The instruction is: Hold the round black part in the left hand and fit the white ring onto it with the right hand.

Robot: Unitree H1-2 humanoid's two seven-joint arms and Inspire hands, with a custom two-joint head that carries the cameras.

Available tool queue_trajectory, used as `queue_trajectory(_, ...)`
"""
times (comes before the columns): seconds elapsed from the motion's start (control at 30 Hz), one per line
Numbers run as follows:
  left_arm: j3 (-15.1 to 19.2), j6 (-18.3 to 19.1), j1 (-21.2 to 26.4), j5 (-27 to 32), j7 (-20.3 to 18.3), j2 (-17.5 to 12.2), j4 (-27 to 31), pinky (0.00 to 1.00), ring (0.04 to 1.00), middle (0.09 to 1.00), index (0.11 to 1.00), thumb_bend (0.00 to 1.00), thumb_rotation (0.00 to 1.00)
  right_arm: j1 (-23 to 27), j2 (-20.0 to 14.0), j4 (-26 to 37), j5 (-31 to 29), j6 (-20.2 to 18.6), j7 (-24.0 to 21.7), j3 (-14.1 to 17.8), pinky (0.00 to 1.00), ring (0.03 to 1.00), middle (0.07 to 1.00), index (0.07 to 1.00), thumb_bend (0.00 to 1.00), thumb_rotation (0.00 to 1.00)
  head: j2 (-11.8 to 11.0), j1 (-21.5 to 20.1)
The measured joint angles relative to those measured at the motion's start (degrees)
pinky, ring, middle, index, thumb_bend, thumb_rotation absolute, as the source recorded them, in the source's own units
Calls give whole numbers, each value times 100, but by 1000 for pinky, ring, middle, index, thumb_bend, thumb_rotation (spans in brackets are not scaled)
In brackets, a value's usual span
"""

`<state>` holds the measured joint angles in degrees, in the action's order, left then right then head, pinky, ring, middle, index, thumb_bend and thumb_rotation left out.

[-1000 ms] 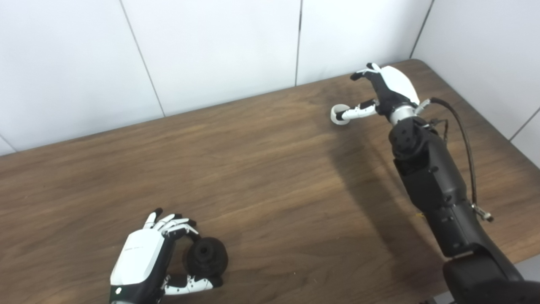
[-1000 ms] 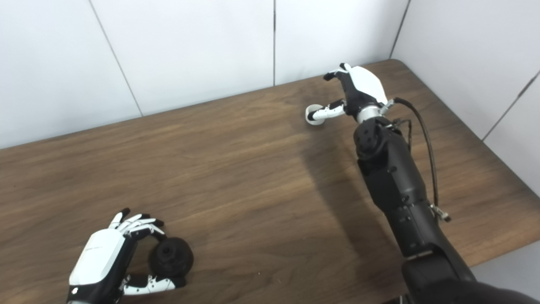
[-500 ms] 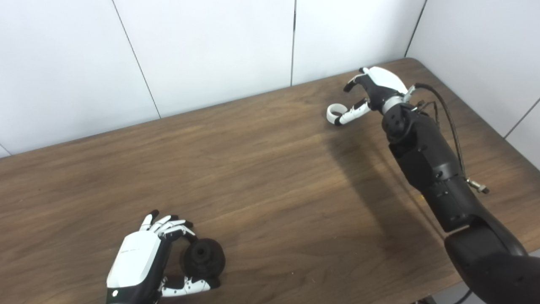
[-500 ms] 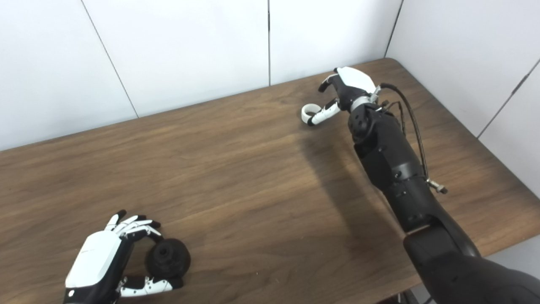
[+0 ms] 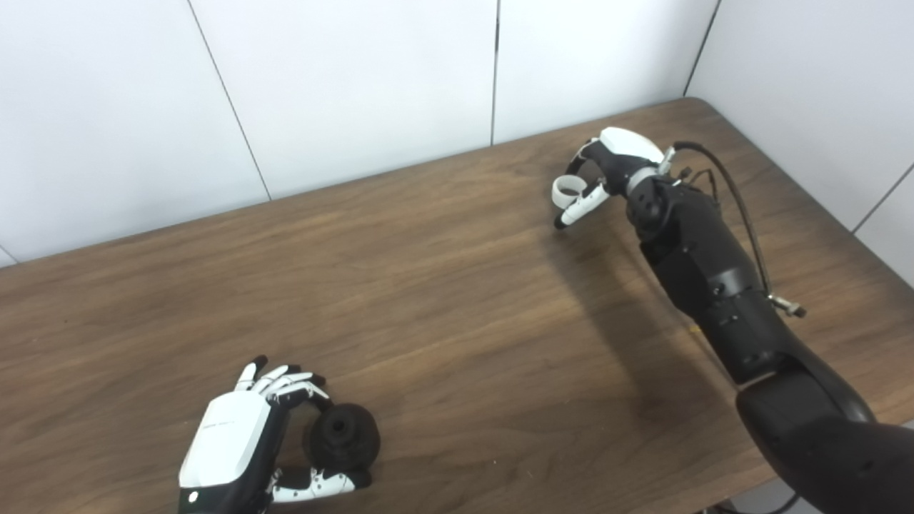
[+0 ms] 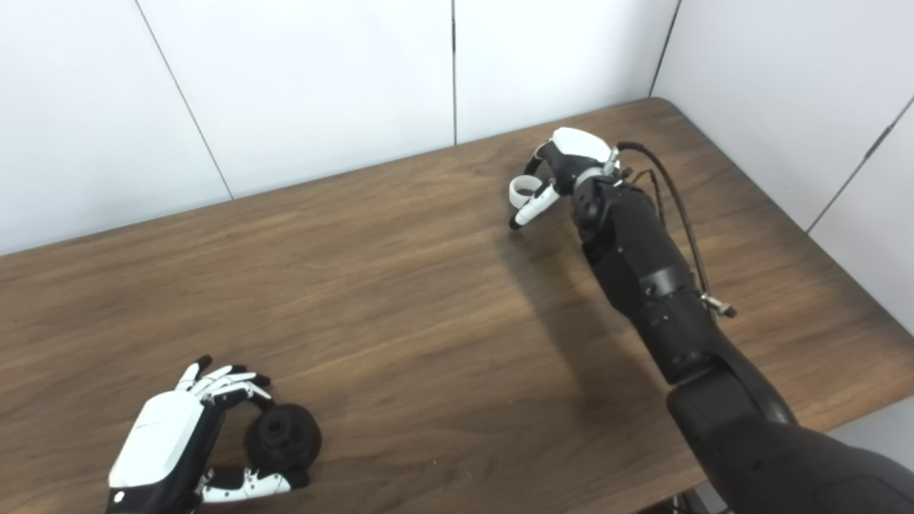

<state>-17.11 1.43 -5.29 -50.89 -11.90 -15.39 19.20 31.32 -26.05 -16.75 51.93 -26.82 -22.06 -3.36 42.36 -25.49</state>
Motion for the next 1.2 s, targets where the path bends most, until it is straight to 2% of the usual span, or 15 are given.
queue_trajectory(0.27,3,2,-14,-26,-1,0,15,1000,870,755,482,524,51,68,40,-214,7,0,204,38,1000,1000,959,695,807,285,18,18)
queue_trajectory(0.87,8,29,-73,-74,-11,7,78,1000,870,754,482,524,52,109,39,-258,-7,0,255,-9,1000,1000,943,674,769,264,79,0)
queue_trajectory(1.03,13,40,-88,-76,-10,17,85,1000,867,752,482,524,51,113,18,-258,-8,1,247,-50,1000,996,918,616,746,250,88,9)
queue_trajectory(1.07,13,39,-88,-76,-9,17,85,1000,868,752,482,524,51,115,16,-258,-16,1,248,-57,1000,993,912,556,636,203,97,9)
queue_trajectory(1.1,13,40,-88,-76,-9,18,85,1000,870,754,482,524,52,119,8,-258,-30,1,249,-73,1000,990,904,518,567,173,97,9)
queue_trajectory(1.2,13,56,-90,-79,-20,22,95,1000,871,756,482,524,52,137,-10,-228,-149,8,253,-111,1000,982,883,494,523,151,97,17)
